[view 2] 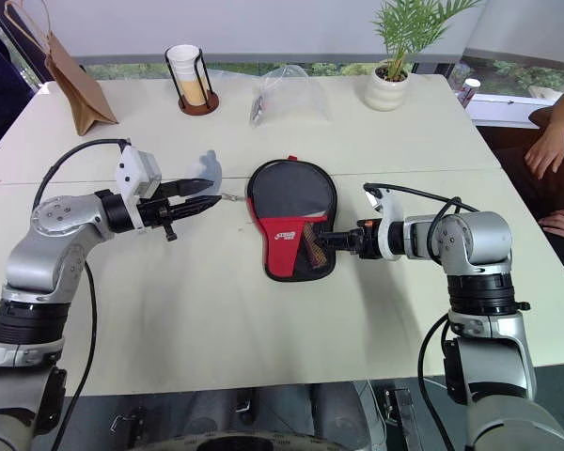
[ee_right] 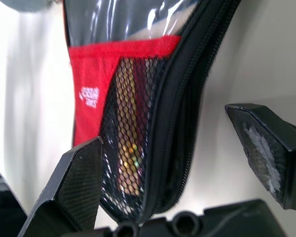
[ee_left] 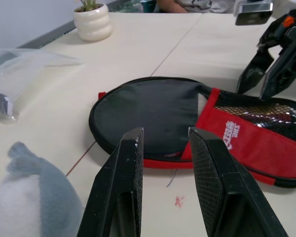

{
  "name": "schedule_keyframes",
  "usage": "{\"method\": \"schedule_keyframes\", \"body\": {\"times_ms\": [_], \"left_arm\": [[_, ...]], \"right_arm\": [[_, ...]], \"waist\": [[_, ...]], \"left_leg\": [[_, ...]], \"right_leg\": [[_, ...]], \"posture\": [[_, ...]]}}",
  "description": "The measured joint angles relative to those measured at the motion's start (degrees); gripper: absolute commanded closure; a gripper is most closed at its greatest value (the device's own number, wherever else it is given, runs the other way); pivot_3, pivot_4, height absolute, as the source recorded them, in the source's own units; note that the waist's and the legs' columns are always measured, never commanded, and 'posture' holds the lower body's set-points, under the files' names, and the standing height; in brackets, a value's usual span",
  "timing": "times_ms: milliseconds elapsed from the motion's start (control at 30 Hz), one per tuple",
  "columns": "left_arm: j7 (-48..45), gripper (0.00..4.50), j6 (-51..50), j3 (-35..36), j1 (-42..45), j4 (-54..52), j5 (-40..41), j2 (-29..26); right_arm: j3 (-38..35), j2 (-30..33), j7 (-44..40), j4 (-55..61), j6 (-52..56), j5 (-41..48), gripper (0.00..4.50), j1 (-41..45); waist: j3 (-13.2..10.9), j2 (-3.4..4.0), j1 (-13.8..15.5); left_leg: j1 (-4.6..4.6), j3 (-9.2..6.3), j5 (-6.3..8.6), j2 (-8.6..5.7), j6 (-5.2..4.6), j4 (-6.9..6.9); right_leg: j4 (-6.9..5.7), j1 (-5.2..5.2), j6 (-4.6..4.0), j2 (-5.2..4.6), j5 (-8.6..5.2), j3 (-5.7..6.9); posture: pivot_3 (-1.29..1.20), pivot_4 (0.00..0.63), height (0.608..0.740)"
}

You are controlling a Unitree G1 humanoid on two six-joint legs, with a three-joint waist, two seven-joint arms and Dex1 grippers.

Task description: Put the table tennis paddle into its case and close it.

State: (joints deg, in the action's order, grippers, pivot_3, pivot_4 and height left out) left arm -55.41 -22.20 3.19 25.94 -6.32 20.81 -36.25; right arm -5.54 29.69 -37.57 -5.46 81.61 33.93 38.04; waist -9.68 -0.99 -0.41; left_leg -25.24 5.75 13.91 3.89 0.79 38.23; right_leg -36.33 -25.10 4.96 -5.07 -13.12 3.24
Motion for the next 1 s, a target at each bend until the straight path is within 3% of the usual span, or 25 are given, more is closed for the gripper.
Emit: {"method": "schedule_keyframes", "body": {"times_ms": [200, 233, 300, 533, 767, 1000], "left_arm": [[1.1, 3.06, -0.7, 0.0, -0.7, -1.3, 0.7, -0.8], [1.3, 3.06, -0.9, 0.0, -0.7, -1.6, 0.9, -0.8], [1.8, 3.06, -1.0, 0.0, -0.9, -1.9, 1.1, -0.9], [3.2, 3.06, -1.0, 0.1, -1.2, -3.0, 1.2, -1.3], [4.2, 3.06, -1.0, 0.5, -2.2, -3.5, 2.1, -1.3], [4.8, 3.06, -1.0, 0.5, -2.6, -3.5, 2.3, -1.4]], "right_arm": [[1.9, -1.1, -0.6, -2.7, -2.9, -0.4, 0.06, 1.0], [2.7, -1.2, -0.7, -2.7, -3.5, -0.7, 0.29, 1.1], [4.0, -1.7, -0.7, -3.4, -4.8, -1.6, 0.87, 1.5], [6.1, -2.7, -1.7, -6.4, -7.1, -2.5, 4.26, 3.0], [7.4, -2.5, -3.0, -8.6, -8.1, -3.3, 4.39, 3.3], [8.3, 0.5, -4.5, -0.7, -1.8, -0.7, 4.39, 0.4]], "waist": [[0.0, -0.01, -0.6], [0.0, -0.01, -0.6], [0.0, -0.01, -0.7], [0.0, -0.01, -0.8], [0.0, -0.01, -0.6], [0.0, 0.00, -0.1]], "left_leg": [[0.09, -0.01, 0.00, 0.01, 0.00, 0.00], [0.14, -0.01, 0.00, 0.01, 0.00, -0.01], [0.31, -0.01, 0.00, 0.01, 0.00, -0.03], [0.56, 0.01, 0.01, 0.02, 0.00, -0.09], [0.71, 0.03, 0.01, 0.02, 0.01, -0.16], [0.67, 0.04, 0.02, 0.02, 0.01, -0.25]], "right_leg": [[0.00, 0.07, 0.00, 0.01, 0.00, -0.01], [0.00, 0.11, 0.00, 0.01, 0.00, -0.01], [0.00, 0.27, -0.01, 0.01, -0.01, -0.01], [0.02, 0.46, -0.02, 0.01, -0.01, -0.03], [0.04, 0.58, -0.04, 0.00, -0.03, -0.04], [0.15, 0.58, -0.05, -0.02, -0.03, -0.03]], "posture": [[0.00, 0.150, 0.740], [0.00, 0.150, 0.740], [0.00, 0.150, 0.740], [0.00, 0.150, 0.740], [0.00, 0.150, 0.740], [0.00, 0.150, 0.740]]}}
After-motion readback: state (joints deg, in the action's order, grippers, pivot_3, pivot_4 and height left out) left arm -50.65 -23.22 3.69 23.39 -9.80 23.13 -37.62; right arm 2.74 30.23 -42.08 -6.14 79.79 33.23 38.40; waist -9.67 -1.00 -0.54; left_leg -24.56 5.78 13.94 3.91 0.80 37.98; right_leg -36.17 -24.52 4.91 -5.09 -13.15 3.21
